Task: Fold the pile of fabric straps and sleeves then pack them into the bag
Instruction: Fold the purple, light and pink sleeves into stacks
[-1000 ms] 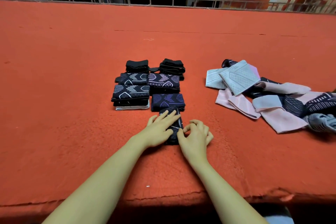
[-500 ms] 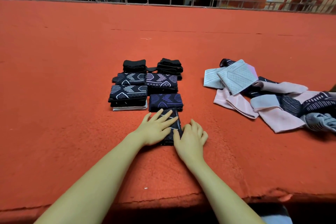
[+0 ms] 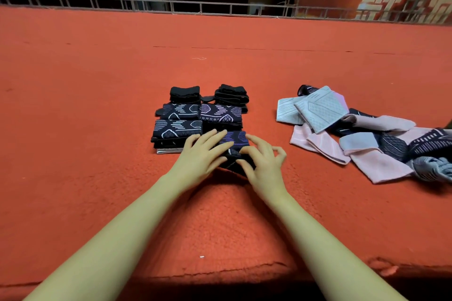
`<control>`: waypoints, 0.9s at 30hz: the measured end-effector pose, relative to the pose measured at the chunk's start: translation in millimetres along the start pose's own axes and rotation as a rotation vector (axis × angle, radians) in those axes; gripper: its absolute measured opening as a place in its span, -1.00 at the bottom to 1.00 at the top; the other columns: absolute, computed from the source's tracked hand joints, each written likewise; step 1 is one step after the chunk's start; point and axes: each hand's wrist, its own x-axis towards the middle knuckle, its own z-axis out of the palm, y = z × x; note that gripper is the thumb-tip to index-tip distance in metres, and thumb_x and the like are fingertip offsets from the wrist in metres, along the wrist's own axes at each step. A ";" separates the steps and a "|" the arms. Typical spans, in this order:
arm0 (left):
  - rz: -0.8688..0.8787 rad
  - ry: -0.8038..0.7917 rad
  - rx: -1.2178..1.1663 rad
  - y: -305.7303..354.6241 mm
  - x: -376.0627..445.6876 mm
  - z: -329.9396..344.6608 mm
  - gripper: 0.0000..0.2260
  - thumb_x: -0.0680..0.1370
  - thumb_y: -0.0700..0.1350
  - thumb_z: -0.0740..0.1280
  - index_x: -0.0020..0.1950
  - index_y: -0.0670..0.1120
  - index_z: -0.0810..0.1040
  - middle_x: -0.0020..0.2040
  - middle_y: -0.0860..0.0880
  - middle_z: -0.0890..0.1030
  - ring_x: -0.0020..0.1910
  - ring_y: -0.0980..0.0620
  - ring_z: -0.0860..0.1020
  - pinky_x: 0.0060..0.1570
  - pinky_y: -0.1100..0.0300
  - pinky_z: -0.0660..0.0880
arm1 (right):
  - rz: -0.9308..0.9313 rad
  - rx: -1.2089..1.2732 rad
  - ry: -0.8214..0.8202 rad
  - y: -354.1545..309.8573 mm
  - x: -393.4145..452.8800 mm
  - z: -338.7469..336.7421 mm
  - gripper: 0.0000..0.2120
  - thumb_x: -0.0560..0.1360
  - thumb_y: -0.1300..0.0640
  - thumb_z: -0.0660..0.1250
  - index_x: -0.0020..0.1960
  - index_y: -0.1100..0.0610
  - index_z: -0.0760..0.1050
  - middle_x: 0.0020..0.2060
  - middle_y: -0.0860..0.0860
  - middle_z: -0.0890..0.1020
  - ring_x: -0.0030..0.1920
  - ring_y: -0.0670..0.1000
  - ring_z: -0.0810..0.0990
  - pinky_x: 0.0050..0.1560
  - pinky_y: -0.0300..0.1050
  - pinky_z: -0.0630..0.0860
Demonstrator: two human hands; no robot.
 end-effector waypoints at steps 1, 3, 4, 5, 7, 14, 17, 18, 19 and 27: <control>0.002 0.006 0.003 0.4 -2.9 2.7 -0.65 0.56 0.10 0.11 0.24 0.04 0.54 0.32 -0.04 0.52 0.30 -0.02 0.38 0.18 0.05 0.23 | -0.021 -0.014 -0.022 1.3 -0.6 -0.2 -0.83 0.39 0.00 0.26 -0.06 0.02 0.53 0.19 0.03 0.57 0.21 -0.05 0.42 0.03 -0.20 0.03; -0.010 0.022 0.002 3.6 -9.6 8.8 -0.67 0.53 0.10 0.15 0.10 0.03 0.62 0.20 0.00 0.59 0.19 0.02 0.38 0.05 0.10 0.17 | -0.058 -0.043 -0.070 4.7 -5.9 0.8 -0.81 0.40 -0.02 0.26 -0.04 0.01 0.53 0.14 -0.01 0.58 0.16 -0.03 0.45 0.01 -0.19 0.02; -0.031 0.031 -0.018 7.1 -12.9 11.3 -0.69 0.52 0.10 0.16 0.05 0.03 0.63 0.15 0.02 0.61 0.15 0.04 0.38 0.01 0.12 0.15 | -0.054 -0.050 -0.091 6.5 -9.6 0.9 -0.79 0.41 -0.05 0.25 -0.02 0.01 0.52 0.12 -0.03 0.59 0.14 -0.03 0.45 0.00 -0.19 0.03; -0.064 0.048 -0.053 11.3 -15.9 13.3 -0.71 0.51 0.10 0.17 0.02 0.03 0.63 0.11 0.04 0.62 0.12 0.06 0.37 -0.03 0.15 0.12 | -0.033 -0.052 -0.107 8.1 -13.3 0.6 -0.74 0.42 -0.09 0.24 0.00 0.02 0.53 0.11 -0.05 0.59 0.13 -0.04 0.45 0.00 -0.18 0.03; -0.119 0.095 -0.113 18.6 -20.3 15.6 -0.72 0.50 0.10 0.19 -0.02 0.03 0.64 0.07 0.05 0.62 0.10 0.07 0.37 -0.05 0.18 0.09 | -0.006 -0.093 -0.123 11.1 -18.5 -0.2 -0.63 0.44 -0.16 0.21 0.08 0.06 0.55 0.15 -0.03 0.59 0.15 -0.04 0.40 0.01 -0.17 0.05; -0.101 0.311 -0.044 23.1 -15.6 12.3 -0.74 0.48 0.07 0.26 -0.06 0.00 0.69 0.08 0.00 0.63 0.12 -0.02 0.40 -0.01 0.11 0.15 | -0.099 -0.154 -0.041 17.2 -8.3 -0.5 -0.68 0.51 -0.14 0.18 0.00 -0.01 0.64 0.11 -0.08 0.63 0.15 -0.02 0.41 0.01 -0.10 0.05; -0.092 0.390 0.033 18.3 -0.1 7.7 -0.76 0.48 0.05 0.28 -0.04 0.00 0.70 0.14 -0.01 0.62 0.13 -0.05 0.39 0.00 0.08 0.17 | -0.069 -0.123 0.074 15.3 6.9 2.5 -0.73 0.49 -0.11 0.23 -0.01 -0.05 0.65 0.07 -0.12 0.63 0.13 -0.02 0.40 0.00 -0.14 0.01; -0.084 0.401 0.062 14.8 5.9 7.8 -0.77 0.48 0.04 0.29 -0.04 0.00 0.70 0.16 -0.01 0.62 0.14 -0.06 0.39 0.01 0.07 0.18 | -0.069 -0.117 0.100 15.9 13.1 4.0 -0.74 0.49 -0.10 0.24 -0.02 -0.05 0.65 0.07 -0.13 0.64 0.12 -0.01 0.40 0.00 -0.13 0.03; -0.075 0.409 0.090 10.9 11.9 8.5 -0.78 0.48 0.04 0.29 -0.03 0.00 0.70 0.18 -0.01 0.61 0.15 -0.06 0.39 0.02 0.06 0.18 | -0.071 -0.114 0.121 17.3 19.7 5.9 -0.75 0.48 -0.10 0.24 -0.02 -0.05 0.66 0.06 -0.13 0.64 0.12 0.00 0.40 0.01 -0.10 0.05; -0.032 0.442 0.267 -24.8 57.8 25.7 -0.82 0.49 0.00 0.33 -0.03 -0.01 0.68 0.13 0.01 0.64 0.12 -0.05 0.43 0.03 0.02 0.23 | -0.092 -0.096 0.174 44.9 71.4 31.3 -0.74 0.50 -0.09 0.25 0.00 -0.04 0.67 0.02 -0.13 0.65 0.08 0.03 0.41 0.02 0.01 0.15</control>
